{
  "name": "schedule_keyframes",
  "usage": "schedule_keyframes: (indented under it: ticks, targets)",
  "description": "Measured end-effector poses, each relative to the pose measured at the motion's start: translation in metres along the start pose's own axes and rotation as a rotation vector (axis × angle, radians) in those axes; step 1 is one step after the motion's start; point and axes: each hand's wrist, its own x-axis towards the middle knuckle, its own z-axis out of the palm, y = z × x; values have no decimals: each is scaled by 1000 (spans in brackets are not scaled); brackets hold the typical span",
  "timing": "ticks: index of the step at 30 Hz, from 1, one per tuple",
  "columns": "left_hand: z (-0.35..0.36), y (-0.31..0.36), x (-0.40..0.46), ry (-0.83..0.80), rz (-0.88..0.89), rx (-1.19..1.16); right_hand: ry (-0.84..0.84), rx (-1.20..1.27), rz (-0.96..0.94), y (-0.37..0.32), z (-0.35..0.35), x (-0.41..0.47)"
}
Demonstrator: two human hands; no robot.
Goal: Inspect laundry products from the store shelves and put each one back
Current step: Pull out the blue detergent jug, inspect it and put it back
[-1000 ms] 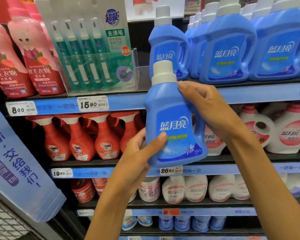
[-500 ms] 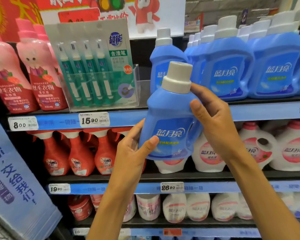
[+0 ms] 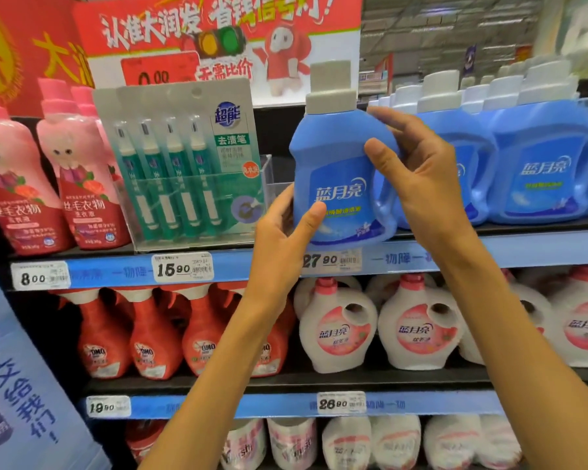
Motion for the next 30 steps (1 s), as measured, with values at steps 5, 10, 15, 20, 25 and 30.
schedule_keyframes:
  ticks: [5, 10, 15, 20, 25, 30]
  targets:
    - [3, -12, 16, 69, -27, 115, 16, -32, 65, 20, 5, 10]
    - [3, -17, 29, 101, -58, 204, 68, -81, 78, 32, 10, 15]
    - [5, -19, 38, 151, -98, 241, 76, -184, 27, 41, 14, 9]
    - [1, -24, 42, 99, -93, 278, 65, -224, 21, 47, 14, 12]
    - [-2, -21, 41, 4, -122, 398, 71, -251, 44, 48, 15, 10]
    - [7, -1, 30, 98, 2, 572, 119, -246, 58, 32, 8, -6]
